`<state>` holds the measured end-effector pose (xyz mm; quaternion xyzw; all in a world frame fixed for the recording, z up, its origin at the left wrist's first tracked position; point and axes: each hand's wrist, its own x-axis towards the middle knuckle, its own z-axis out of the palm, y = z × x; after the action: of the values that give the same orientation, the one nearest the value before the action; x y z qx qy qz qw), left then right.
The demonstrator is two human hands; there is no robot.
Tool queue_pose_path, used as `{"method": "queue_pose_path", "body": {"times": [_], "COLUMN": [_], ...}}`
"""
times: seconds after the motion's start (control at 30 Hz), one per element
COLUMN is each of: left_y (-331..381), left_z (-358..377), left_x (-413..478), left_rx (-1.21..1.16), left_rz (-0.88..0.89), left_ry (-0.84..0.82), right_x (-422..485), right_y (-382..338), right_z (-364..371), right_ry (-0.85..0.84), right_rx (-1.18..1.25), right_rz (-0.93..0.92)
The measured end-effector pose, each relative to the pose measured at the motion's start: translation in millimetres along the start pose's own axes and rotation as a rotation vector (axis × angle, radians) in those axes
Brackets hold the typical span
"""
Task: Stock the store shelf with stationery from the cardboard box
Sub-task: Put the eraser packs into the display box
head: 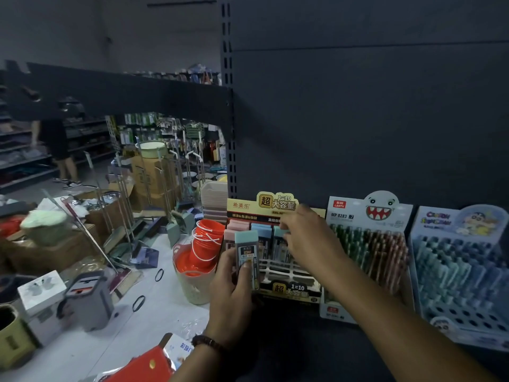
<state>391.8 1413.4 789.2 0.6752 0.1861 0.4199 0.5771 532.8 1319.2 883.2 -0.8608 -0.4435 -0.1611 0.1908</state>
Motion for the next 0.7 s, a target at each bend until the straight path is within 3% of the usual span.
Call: {"method": "queue_pose_path", "body": {"times": [0.2,0.33,0.43,0.7], "left_y": [2.2,3.9,8.0,8.0], "left_z": [-2.3,-0.7,0.1,2.2], "left_x": [-1.9,-2.4,-3.9,-6.2], "left_rx": [-0.003,0.011,0.025,0.102], "left_rz": [-0.033,0.007,0.033,0.095], "left_ry": [-0.032,-0.051,-0.073,-0.066], "right_x": [1.4,-4.4,-15.4,-23.2], "right_y": [0.6,1.7,-2.5,-4.7], "right_z": [-7.1,-28.8,-38.3,-29.9], "right_ry": [-0.075,0.012,-0.047,-0.091], "right_rx": [-0.086,0.177,0.392,0.458], "right_rz": [-0.028,0.018,-0.034,-0.076]}}
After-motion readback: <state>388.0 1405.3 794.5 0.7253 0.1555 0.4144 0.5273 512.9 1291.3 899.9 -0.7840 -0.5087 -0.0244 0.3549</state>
